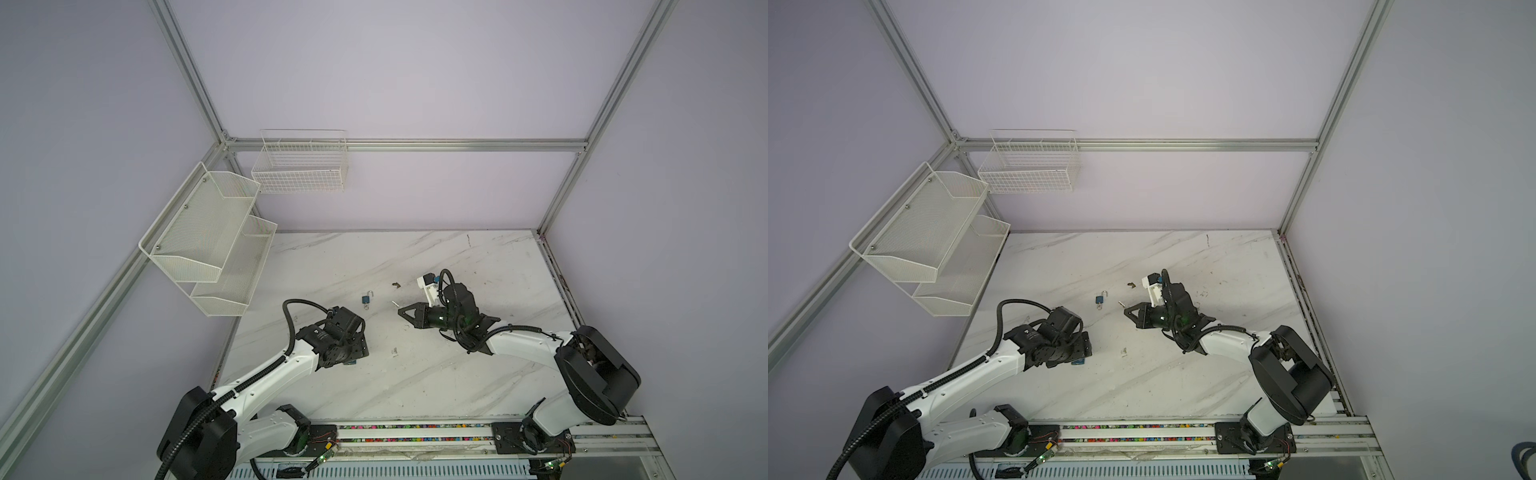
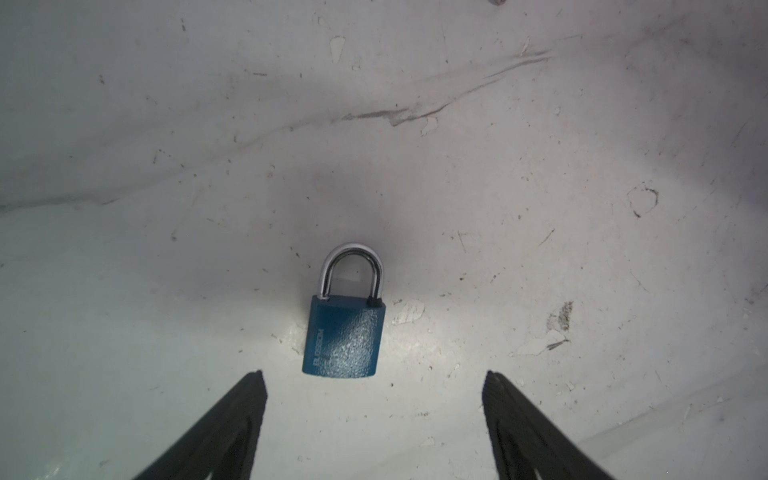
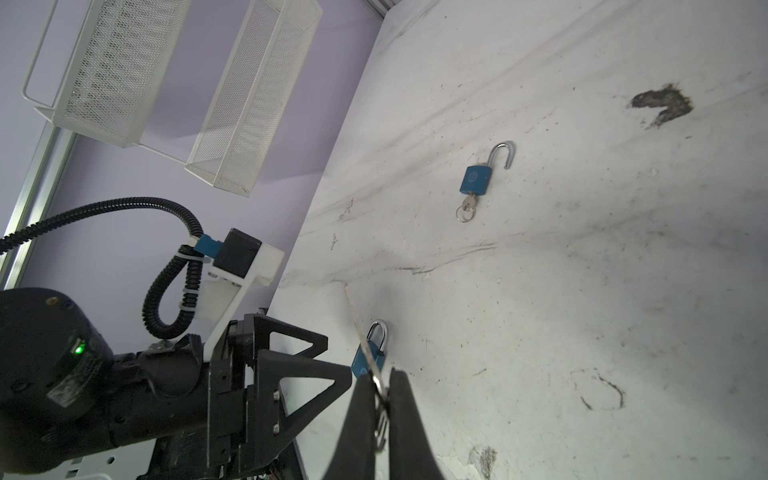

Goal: Unlock with the key

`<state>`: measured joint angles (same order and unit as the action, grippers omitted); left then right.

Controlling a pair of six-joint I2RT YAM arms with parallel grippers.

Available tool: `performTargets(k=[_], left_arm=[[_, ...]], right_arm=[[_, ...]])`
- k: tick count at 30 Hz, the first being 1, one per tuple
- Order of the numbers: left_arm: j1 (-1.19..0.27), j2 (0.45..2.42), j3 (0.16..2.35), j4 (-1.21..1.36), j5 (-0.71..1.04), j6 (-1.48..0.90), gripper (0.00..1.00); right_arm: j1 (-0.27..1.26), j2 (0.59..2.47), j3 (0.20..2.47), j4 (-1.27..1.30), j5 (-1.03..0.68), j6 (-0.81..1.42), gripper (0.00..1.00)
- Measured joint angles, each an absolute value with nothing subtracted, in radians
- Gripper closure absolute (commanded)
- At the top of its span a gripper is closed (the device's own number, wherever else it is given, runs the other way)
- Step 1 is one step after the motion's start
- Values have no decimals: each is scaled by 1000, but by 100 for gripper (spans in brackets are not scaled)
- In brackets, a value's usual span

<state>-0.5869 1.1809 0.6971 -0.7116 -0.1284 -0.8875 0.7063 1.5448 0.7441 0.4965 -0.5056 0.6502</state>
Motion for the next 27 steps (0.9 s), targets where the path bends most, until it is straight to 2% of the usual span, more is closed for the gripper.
performTargets(k=[13,27], left_arm=[[-646,1384,698,-691,-170,-908,29],[-670,1472,759,-697,-202,-941,41]], right_arm=[[706,1563,744,496,-493,654,100],[706,1568,754,497,-493,654,100]])
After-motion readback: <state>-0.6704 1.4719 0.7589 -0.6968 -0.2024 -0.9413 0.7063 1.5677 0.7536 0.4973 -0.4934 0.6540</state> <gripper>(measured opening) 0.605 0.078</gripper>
